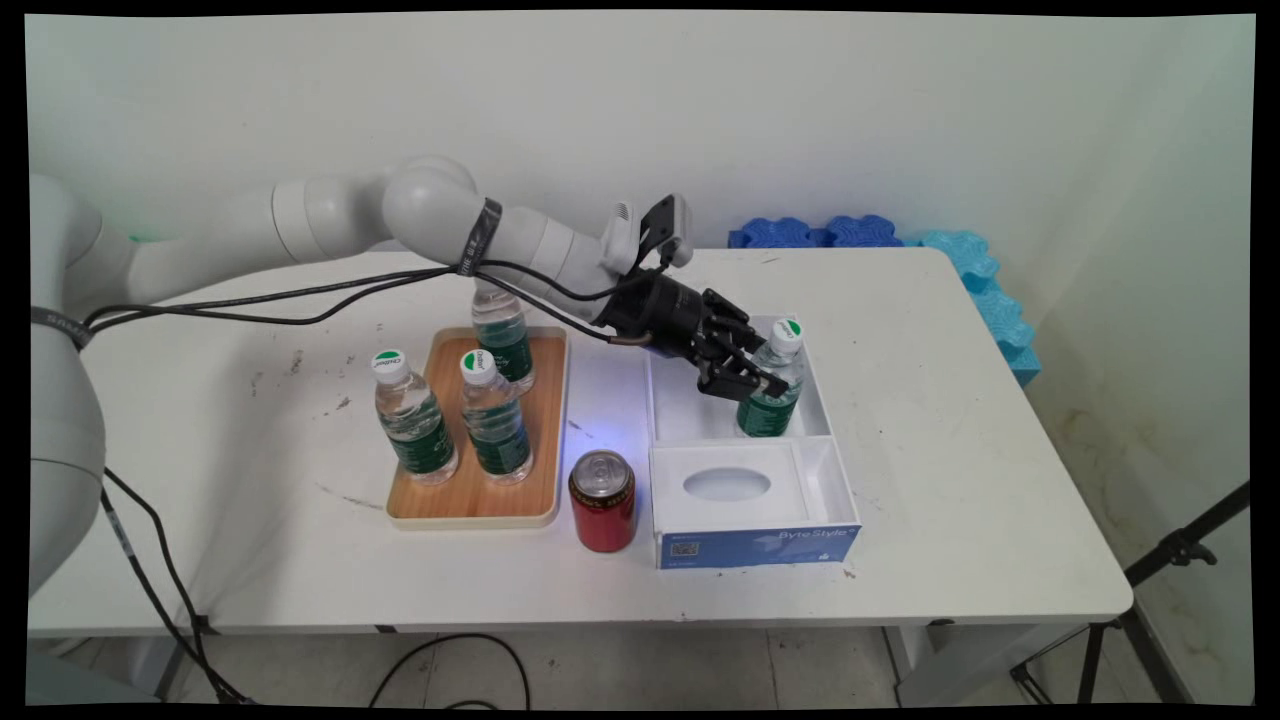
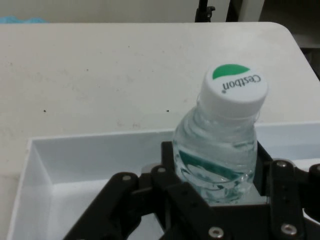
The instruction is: Place the picked object on the tray
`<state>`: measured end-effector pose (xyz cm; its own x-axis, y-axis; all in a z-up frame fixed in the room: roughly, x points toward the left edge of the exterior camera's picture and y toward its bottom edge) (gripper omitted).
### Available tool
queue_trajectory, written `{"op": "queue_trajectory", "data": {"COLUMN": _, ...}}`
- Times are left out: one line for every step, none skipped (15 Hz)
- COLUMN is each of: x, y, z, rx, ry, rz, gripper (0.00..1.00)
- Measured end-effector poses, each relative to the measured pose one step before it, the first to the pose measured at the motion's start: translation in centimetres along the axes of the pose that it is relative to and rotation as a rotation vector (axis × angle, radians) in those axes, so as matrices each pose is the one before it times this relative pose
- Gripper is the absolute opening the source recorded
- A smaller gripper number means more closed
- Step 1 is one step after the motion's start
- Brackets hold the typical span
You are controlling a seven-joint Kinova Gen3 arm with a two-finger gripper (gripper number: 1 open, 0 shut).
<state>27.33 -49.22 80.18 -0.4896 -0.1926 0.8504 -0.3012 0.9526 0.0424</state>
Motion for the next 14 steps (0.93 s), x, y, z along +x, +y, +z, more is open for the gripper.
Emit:
{"op": "queue_trajectory", "data": {"x": -0.007, "y": 0.003, "z": -0.061, "rx": 0.00091, "ry": 0.0002, "rz": 0.00134, "gripper": 0.0}}
{"op": "queue_trajectory", "data": {"x": 0.056, "y": 0.013, "z": -0.116, "rx": 0.00105, "ry": 0.00042, "rz": 0.00354, "gripper": 0.0}}
{"op": "queue_trajectory", "data": {"x": 0.1, "y": 0.004, "z": -0.304, "rx": 0.00292, "ry": 0.00127, "rz": 0.00546, "gripper": 0.0}}
{"op": "queue_trajectory", "data": {"x": 0.069, "y": -0.009, "z": -0.424, "rx": 0.00433, "ry": 0.00119, "rz": 0.00457, "gripper": 0.0}}
{"op": "queue_trajectory", "data": {"x": 0.048, "y": 0.001, "z": -0.335, "rx": 0.00289, "ry": 0.00107, "rz": 0.0027, "gripper": 0.0}}
{"op": "queue_trajectory", "data": {"x": 0.152, "y": 0.009, "z": -0.586, "rx": 0.00443, "ry": 0.00345, "rz": 0.0047, "gripper": 0.0}}
{"op": "queue_trajectory", "data": {"x": 0.176, "y": -0.003, "z": -0.691, "rx": 0.00518, "ry": 0.00487, "rz": 0.00182, "gripper": 0.0}}
{"op": "queue_trajectory", "data": {"x": 0.205, "y": -0.01, "z": -0.525, "rx": 0.00387, "ry": 0.00513, "rz": 0.00128, "gripper": 0.0}}
{"op": "queue_trajectory", "data": {"x": 0.409, "y": -0.029, "z": -0.887, "rx": 0.00513, "ry": 0.00936, "rz": 0.00054, "gripper": 0.0}}
{"op": "queue_trajectory", "data": {"x": 0.323, "y": -0.01, "z": -0.675, "rx": 0.00375, "ry": 0.00776, "rz": 0.00045, "gripper": 0.0}}
{"op": "queue_trajectory", "data": {"x": 0.362, "y": -0.026, "z": -0.703, "rx": 0.00328, "ry": 0.00806, "rz": 0.00027, "gripper": 0.0}}
{"op": "queue_trajectory", "data": {"x": 0.605, "y": -0.06, "z": -1.282, "rx": 0.00618, "ry": 0.01432, "rz": -0.00081, "gripper": 0.0}}
{"op": "queue_trajectory", "data": {"x": 0.643, "y": -0.072, "z": -1.441, "rx": 0.00605, "ry": 0.01425, "rz": 0.00179, "gripper": 0.0}}
{"op": "queue_trajectory", "data": {"x": 0.722, "y": -0.121, "z": -1.807, "rx": 0.00723, "ry": 0.01655, "rz": 0.00482, "gripper": 0.0}}
